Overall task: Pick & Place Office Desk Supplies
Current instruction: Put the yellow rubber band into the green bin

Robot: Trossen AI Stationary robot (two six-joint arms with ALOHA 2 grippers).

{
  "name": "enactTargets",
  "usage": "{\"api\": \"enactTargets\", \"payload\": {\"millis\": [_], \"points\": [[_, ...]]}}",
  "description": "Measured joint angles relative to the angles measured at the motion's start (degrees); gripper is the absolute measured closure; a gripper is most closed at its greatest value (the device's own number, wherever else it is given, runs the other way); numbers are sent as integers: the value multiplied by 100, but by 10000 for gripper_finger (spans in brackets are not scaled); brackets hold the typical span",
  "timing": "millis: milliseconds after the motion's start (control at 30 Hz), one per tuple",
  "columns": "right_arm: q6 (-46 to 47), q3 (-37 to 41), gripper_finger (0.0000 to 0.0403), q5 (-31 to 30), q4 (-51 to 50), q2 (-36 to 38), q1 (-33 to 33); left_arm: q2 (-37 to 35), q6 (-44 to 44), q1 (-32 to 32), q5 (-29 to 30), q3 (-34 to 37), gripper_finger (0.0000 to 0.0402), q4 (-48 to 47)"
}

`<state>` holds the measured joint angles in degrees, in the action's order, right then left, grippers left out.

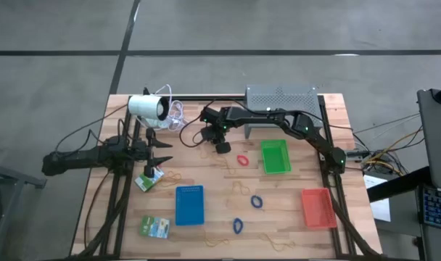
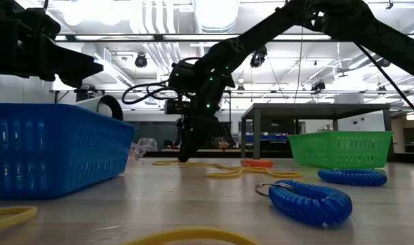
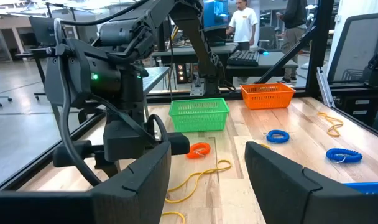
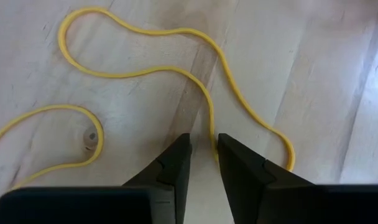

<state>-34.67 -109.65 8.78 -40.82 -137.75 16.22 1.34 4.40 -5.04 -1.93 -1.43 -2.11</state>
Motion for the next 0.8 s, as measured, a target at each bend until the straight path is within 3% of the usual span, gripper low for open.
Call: {"api": "enactTargets", "payload": {"millis": [400,800], "points": [[142,-36,390,45,-94,-13,-16,0,2,0,0,-2,190,0],[371,-371,395,63,-168,-31,-33,0,2,-1,0,0,190,0]]}}
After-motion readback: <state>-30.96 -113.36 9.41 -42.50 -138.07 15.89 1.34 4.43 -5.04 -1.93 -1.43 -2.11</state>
